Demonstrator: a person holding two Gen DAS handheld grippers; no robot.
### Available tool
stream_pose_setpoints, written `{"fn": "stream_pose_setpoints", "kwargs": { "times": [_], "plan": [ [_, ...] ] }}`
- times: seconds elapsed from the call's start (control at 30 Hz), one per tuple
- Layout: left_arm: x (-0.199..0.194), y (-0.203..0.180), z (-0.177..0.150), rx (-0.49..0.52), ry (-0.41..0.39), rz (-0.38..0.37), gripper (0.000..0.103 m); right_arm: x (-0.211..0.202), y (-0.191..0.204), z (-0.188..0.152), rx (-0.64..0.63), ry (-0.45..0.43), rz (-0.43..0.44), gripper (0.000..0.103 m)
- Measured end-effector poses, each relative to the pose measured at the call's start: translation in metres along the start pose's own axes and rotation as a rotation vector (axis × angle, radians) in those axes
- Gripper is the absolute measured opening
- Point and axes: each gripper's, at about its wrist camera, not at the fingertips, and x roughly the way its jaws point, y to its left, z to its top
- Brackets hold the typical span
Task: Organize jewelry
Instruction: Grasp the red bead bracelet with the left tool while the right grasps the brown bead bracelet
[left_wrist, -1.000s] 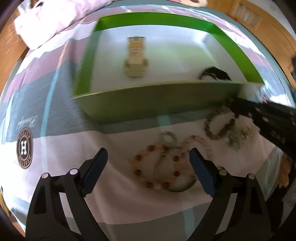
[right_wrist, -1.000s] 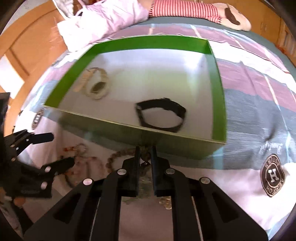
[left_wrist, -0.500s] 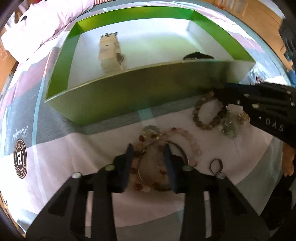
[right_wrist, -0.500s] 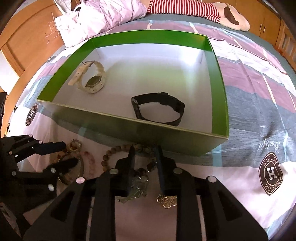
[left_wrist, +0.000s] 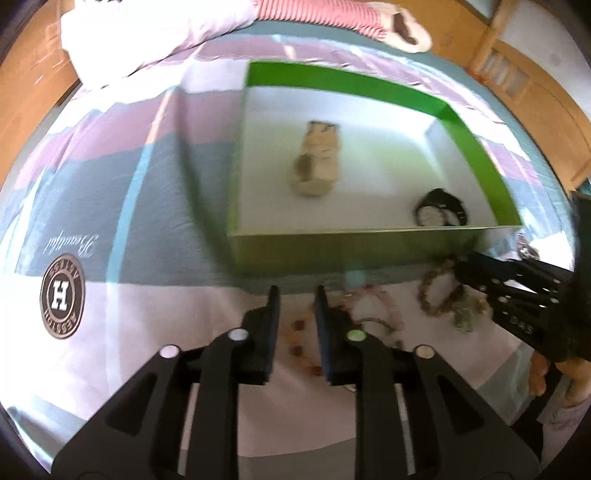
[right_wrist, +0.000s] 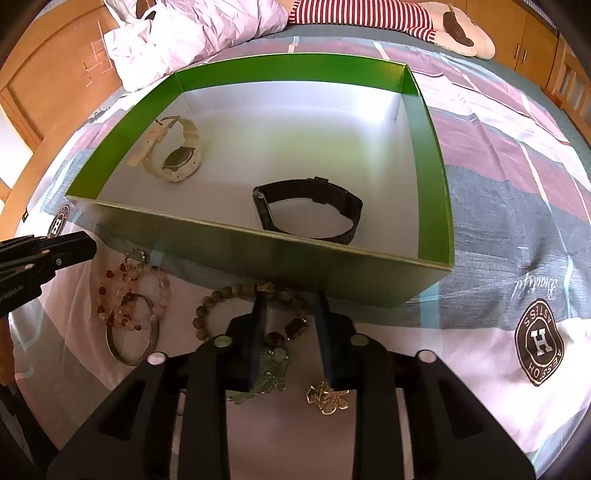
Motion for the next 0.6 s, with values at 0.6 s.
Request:
{"fn": "stream_pose_setpoints", "kwargs": {
  "times": [0.6],
  "plan": [
    [0.025, -0.007, -0.019, 0.127, 0.095, 0.128, 0.017, 0.008, 0.005, -0.001, -0.032, 0.022, 0.029, 0.033]
  ]
}}
